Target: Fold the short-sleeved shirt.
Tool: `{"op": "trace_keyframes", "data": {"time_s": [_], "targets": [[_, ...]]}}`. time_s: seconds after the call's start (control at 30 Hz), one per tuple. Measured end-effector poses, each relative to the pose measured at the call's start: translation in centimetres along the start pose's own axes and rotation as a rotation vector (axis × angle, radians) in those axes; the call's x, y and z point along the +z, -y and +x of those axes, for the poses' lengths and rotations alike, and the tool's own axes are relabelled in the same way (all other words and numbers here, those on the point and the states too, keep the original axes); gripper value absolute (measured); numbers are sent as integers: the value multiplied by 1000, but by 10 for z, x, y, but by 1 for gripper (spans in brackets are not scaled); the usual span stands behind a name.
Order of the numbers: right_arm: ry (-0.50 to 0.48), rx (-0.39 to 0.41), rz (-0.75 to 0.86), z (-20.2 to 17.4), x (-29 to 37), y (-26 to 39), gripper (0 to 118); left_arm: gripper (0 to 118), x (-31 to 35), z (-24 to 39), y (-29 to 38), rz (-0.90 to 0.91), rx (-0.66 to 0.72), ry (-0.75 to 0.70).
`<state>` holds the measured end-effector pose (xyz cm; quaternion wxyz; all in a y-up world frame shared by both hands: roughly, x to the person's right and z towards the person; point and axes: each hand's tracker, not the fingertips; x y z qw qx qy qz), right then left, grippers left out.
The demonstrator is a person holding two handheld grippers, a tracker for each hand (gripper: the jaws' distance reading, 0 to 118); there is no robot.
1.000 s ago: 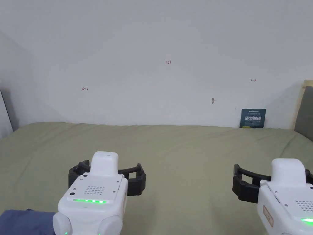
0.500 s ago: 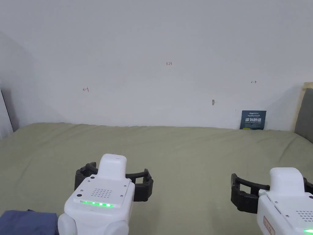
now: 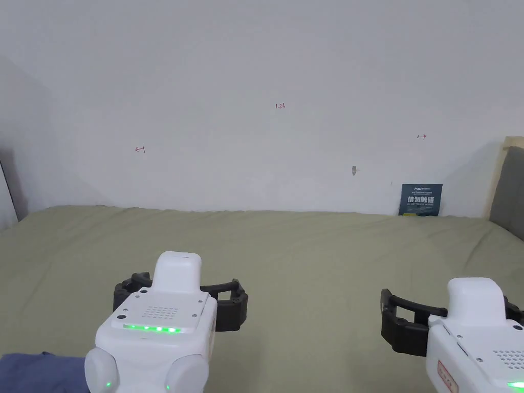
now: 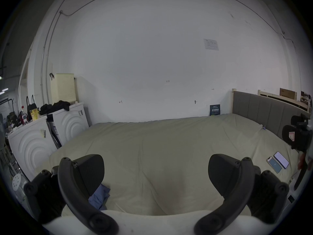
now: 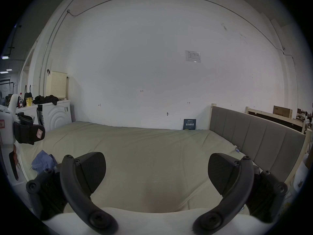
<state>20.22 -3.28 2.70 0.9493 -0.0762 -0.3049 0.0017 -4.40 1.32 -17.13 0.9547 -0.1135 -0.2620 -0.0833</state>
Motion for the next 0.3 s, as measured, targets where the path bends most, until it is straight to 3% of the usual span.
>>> {"op": "trace_keyframes", "data": {"time_s": [0.3], "targets": [[-4,-9,-3,-3,2,-2,118,118,8,-7,0,26,87,7]]}}
